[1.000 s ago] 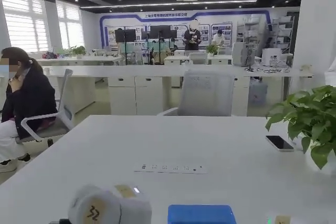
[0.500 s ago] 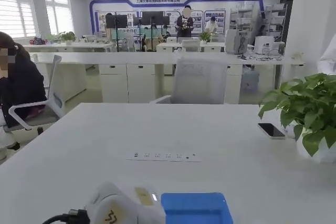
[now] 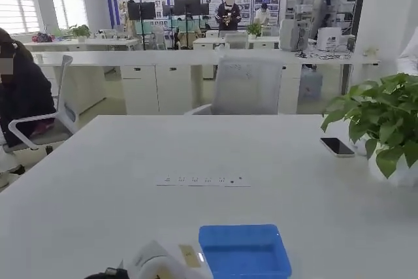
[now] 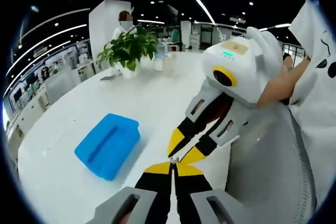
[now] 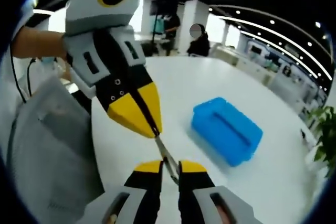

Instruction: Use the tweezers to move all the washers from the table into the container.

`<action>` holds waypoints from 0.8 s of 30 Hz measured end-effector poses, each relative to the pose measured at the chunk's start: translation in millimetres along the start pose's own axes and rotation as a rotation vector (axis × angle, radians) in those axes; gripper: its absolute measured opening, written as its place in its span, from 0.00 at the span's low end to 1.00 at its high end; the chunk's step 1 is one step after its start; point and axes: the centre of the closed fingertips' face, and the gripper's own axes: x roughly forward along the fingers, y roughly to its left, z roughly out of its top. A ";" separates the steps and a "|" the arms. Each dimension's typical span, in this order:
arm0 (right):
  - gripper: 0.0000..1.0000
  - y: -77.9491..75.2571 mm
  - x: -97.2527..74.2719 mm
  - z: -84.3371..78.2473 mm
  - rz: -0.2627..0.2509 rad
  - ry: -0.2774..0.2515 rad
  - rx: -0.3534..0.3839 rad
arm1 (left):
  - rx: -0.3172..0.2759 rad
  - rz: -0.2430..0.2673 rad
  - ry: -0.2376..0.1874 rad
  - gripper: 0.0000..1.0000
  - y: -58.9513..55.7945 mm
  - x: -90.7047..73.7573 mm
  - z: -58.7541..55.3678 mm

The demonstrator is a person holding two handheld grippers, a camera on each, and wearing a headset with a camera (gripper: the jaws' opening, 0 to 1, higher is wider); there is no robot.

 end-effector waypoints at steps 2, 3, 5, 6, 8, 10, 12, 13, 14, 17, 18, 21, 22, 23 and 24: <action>0.10 -1.7 2.0 -6.3 0.002 0.002 0.052 | 0.020 -0.013 0.027 0.00 -1.3 4.0 -7.7; 0.11 -1.6 1.6 -7.7 0.010 -0.002 0.055 | 0.018 -0.014 0.031 0.00 -1.2 5.3 -10.1; 0.13 -2.5 -1.8 -11.1 0.001 -0.002 0.072 | 0.007 -0.017 -0.003 0.00 1.6 2.0 -7.9; 0.14 -2.5 -5.4 -11.6 -0.006 -0.003 0.074 | 0.000 -0.015 -0.002 0.00 3.3 1.7 -8.7; 0.15 -4.7 -10.1 -12.1 -0.022 -0.004 0.076 | -0.010 -0.022 0.005 0.00 6.8 1.9 -11.8; 0.14 -7.5 -16.3 -12.3 -0.038 -0.008 0.078 | -0.010 -0.029 0.028 0.00 9.3 1.6 -17.8; 0.14 -9.4 -21.9 -13.7 -0.057 -0.008 0.089 | 0.010 -0.034 0.053 0.00 11.0 2.0 -25.4; 0.14 -10.2 -26.2 -14.8 -0.072 -0.016 0.092 | 0.020 -0.037 0.067 0.00 11.5 2.7 -29.2; 0.14 -11.1 -28.5 -16.6 -0.083 -0.019 0.102 | 0.034 -0.039 0.085 0.00 12.8 4.7 -34.2; 0.15 -14.3 -34.8 -20.7 -0.106 -0.023 0.125 | 0.053 -0.048 0.120 0.00 13.9 12.5 -43.9; 0.15 -16.6 -35.9 -19.5 -0.117 -0.027 0.125 | 0.059 -0.051 0.129 0.00 13.8 15.4 -46.3; 0.18 -23.4 -38.1 -17.0 -0.124 -0.069 0.218 | 0.138 -0.066 0.184 0.00 15.7 29.0 -58.0; 0.19 -25.2 -38.9 -17.2 -0.123 -0.074 0.228 | 0.151 -0.068 0.226 0.00 17.8 33.6 -65.3; 0.19 -26.8 -40.3 -17.2 -0.123 -0.079 0.237 | 0.144 -0.073 0.234 0.00 18.7 38.0 -67.0; 0.19 -28.5 -42.2 -16.7 -0.126 -0.090 0.251 | 0.142 -0.085 0.234 0.00 20.0 42.6 -67.6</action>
